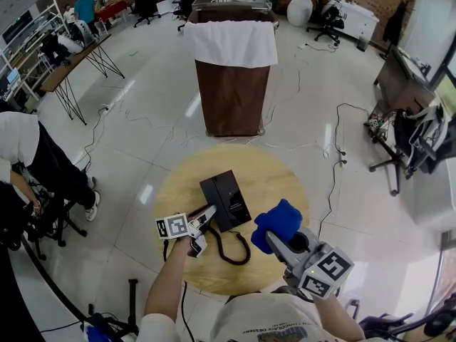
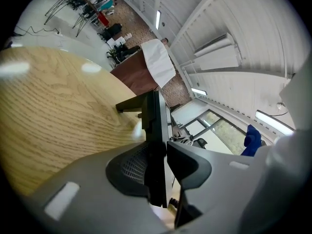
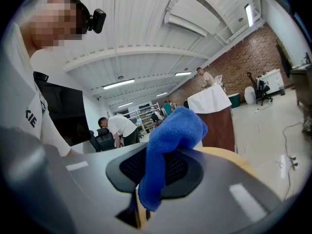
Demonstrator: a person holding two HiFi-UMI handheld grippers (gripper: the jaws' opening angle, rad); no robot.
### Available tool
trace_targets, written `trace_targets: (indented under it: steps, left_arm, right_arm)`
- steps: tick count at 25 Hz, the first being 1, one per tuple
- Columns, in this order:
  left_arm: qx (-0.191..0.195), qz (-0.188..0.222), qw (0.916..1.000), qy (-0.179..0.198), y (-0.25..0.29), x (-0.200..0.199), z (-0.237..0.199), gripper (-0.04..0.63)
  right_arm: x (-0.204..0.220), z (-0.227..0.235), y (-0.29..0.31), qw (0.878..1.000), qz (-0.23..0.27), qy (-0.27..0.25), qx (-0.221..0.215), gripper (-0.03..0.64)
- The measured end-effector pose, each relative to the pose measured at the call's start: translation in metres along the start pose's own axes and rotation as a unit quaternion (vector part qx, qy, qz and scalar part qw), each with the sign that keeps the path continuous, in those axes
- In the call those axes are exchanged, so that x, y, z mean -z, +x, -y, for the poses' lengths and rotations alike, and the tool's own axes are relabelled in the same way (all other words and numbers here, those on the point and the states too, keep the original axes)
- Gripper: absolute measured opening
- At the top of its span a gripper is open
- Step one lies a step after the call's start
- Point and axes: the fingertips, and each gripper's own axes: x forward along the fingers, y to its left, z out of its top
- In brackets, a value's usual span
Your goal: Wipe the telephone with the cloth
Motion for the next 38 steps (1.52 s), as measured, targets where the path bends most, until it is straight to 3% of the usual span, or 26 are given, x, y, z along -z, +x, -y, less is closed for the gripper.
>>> trace_targets:
  steps: [6, 13, 17, 22, 29, 38]
  left_arm:
    - [-0.031, 0.029, 0.9991, 0.003, -0.01, -0.008, 0.002, 0.133]
    - [-0.059, 0.093, 0.9924, 0.056, -0.041, -0.018, 0.038, 0.132]
    - [-0.048, 0.139, 0.9825, 0.114, -0.06, -0.021, 0.098, 0.13]
    - [-0.032, 0.174, 0.9698, 0.167, -0.077, 0.005, 0.177, 0.117]
    - [-0.062, 0.192, 0.9415, 0.27, -0.086, 0.053, 0.264, 0.063]
    - [-0.096, 0.221, 0.9197, 0.31, -0.103, 0.109, 0.331, 0.017]
  right_arm:
    - [0.001, -0.002, 0.0, 1.0, -0.003, 0.003, -0.007, 0.06]
    - [0.005, -0.015, -0.006, 1.0, 0.004, 0.006, -0.025, 0.06]
    - [0.007, -0.024, -0.013, 0.999, 0.004, 0.002, -0.041, 0.06]
    - [0.013, -0.039, -0.028, 0.998, -0.003, -0.019, -0.06, 0.06]
    - [0.012, -0.065, -0.064, 0.993, -0.005, -0.072, -0.088, 0.06]
    - [0.02, -0.092, -0.113, 0.985, -0.007, -0.13, -0.111, 0.061]
